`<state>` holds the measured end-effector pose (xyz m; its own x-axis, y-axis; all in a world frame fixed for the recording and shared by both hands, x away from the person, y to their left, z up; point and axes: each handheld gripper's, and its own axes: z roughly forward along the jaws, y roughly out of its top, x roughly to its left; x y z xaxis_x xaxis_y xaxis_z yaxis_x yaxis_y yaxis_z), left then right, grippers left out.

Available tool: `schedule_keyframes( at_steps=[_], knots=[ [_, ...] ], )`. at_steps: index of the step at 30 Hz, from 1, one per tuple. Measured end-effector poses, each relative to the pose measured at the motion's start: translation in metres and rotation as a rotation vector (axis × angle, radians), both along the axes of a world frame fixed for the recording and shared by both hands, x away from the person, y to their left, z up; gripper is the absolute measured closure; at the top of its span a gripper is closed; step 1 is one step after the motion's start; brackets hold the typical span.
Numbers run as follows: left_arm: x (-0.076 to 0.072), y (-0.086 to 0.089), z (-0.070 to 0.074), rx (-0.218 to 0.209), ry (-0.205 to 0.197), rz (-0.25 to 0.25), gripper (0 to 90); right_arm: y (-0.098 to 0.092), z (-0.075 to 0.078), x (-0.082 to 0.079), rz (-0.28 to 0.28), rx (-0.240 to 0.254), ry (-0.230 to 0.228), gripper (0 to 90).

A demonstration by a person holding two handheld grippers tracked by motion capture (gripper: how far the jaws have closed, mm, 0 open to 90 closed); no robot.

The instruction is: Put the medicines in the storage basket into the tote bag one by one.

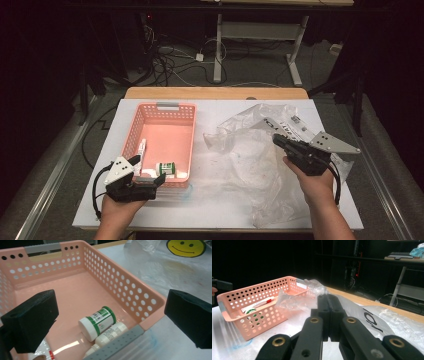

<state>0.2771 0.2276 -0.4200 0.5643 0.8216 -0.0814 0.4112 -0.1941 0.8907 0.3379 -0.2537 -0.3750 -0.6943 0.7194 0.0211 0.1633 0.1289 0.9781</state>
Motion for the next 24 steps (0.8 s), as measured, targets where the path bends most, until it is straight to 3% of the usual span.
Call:
schedule_keyframes(
  at_steps=[16,24],
  knots=[
    [0.007,0.039,0.000,-0.018,0.028,0.106,0.0,-0.002,-0.002,0.000,-0.004,0.001,0.005,90.0],
    [0.009,0.047,-0.002,-0.024,0.037,0.125,0.0,-0.001,-0.003,0.000,0.000,-0.003,0.006,90.0]
  ],
)
